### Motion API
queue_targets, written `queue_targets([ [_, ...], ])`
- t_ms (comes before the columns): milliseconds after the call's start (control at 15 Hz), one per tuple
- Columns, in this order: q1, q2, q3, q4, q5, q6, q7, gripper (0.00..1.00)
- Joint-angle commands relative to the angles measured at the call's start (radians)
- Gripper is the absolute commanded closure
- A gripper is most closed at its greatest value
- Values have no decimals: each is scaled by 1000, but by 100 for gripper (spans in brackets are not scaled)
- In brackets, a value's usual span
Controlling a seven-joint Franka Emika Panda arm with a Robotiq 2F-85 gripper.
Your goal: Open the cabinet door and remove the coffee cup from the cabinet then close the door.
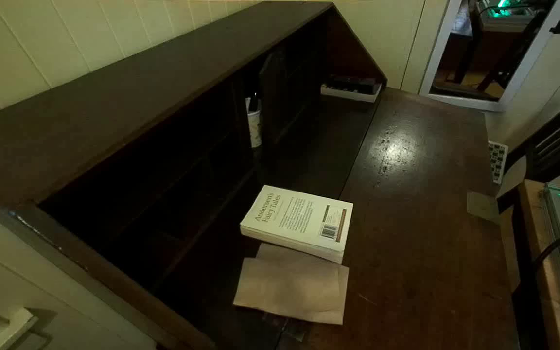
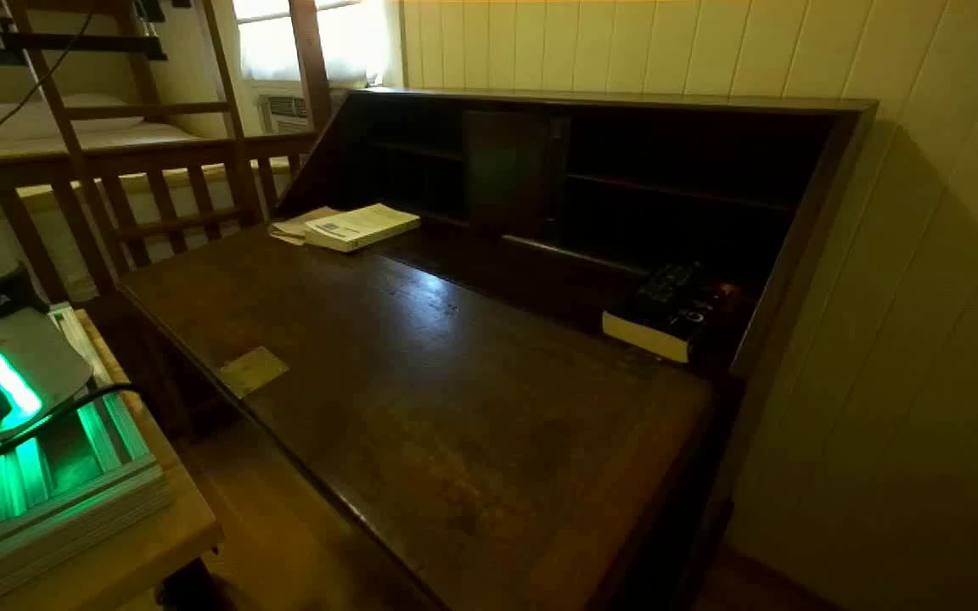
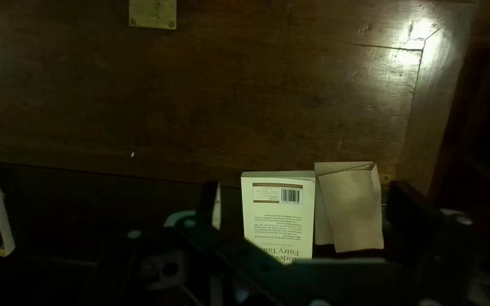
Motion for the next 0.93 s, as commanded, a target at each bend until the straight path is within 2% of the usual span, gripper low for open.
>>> queue_targets([
  [0, 6, 2, -4, 3, -4, -2, 4, 0],
  [400, 6, 2, -4, 3, -4, -2, 4, 0],
  [467, -16, 3, 3, 0, -29, 12, 25, 0],
  [667, -69, 21, -31, -4, -45, 96, 60, 0],
  [867, -133, 70, -67, -3, -60, 235, 75, 0],
])
